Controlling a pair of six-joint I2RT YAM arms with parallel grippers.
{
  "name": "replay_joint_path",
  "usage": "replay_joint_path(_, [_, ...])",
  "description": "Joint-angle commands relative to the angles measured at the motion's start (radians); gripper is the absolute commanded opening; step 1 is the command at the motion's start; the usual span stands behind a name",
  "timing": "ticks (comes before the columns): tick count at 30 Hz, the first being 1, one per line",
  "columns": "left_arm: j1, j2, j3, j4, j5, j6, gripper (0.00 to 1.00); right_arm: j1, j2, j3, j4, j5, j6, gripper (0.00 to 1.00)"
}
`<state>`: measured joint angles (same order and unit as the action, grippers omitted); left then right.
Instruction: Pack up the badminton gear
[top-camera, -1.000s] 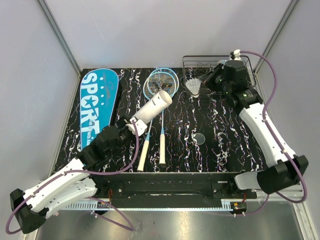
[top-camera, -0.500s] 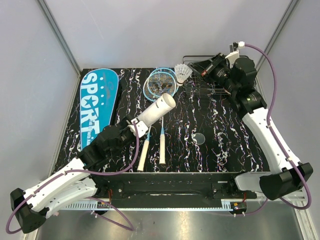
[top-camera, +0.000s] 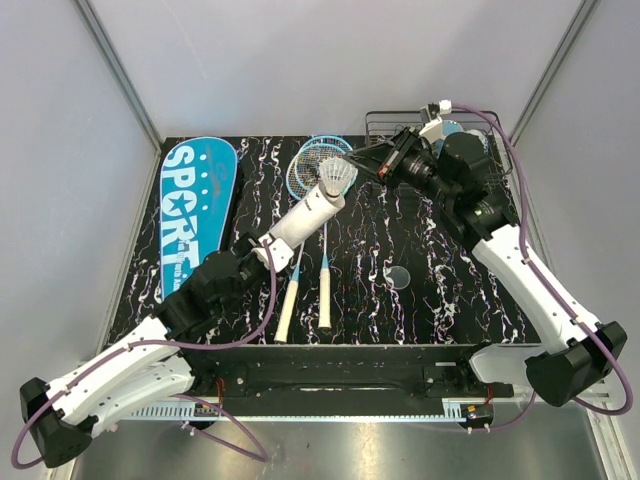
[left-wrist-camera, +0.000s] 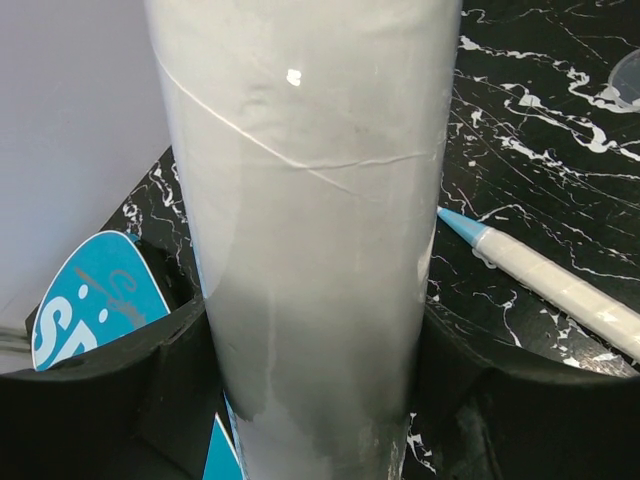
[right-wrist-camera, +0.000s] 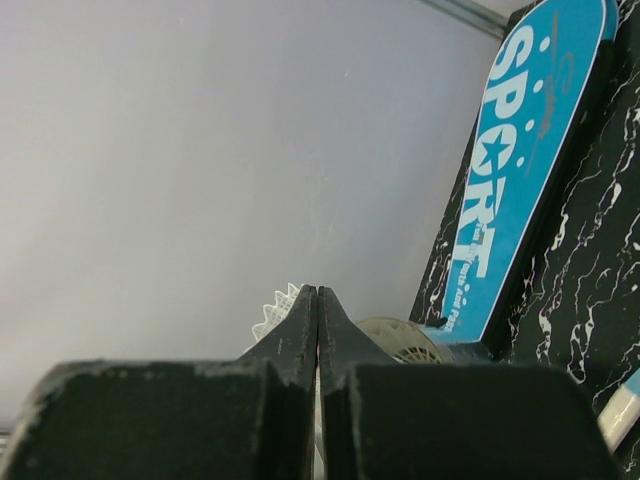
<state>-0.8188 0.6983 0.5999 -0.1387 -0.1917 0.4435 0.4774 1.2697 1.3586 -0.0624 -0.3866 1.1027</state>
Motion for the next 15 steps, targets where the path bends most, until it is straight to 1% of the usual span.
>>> replay_joint_path(1, [0.003, -0.045, 0.026, 0.123, -0.052, -0.006, 0.0, 0.03, -0.035, -0.058, 0.098, -0.018, 0.029, 0.0])
replay_joint_path(5, [0.003, -0.063, 0.017, 0.137, -0.06, -0.003, 0.0, 0.047, -0.035, -0.09, 0.102, -0.028, 0.025, 0.0])
replay_joint_path(8, [0.001, -0.069, 0.012, 0.136, -0.064, 0.0, 0.0, 0.053, -0.035, -0.11, 0.104, -0.054, -0.027, 0.0])
replay_joint_path(9, [0.001, -0.071, 0.012, 0.134, -0.064, 0.0, 0.0, 0.055, -0.029, -0.115, 0.101, -0.064, -0.074, 0.0])
replay_joint_path(10, [0.003, -0.069, 0.011, 0.136, -0.064, 0.0, 0.0, 0.056, -0.026, -0.116, 0.098, -0.081, -0.101, 0.06])
replay_joint_path(12, [0.001, -0.068, 0.009, 0.136, -0.066, 0.001, 0.0, 0.059, -0.013, -0.112, 0.082, -0.132, -0.183, 0.14])
replay_joint_path(13, [0.001, -0.066, 0.009, 0.136, -0.064, 0.001, 0.0, 0.058, -0.009, -0.108, 0.081, -0.147, -0.213, 0.22])
replay_joint_path(14, [0.001, -0.063, 0.009, 0.136, -0.061, 0.001, 0.0, 0.058, -0.004, -0.102, 0.072, -0.181, -0.243, 0.25])
replay_joint_path(15, [0.001, -0.06, 0.011, 0.136, -0.049, 0.004, 0.0, 0.058, 0.014, -0.069, 0.003, -0.193, -0.306, 0.27])
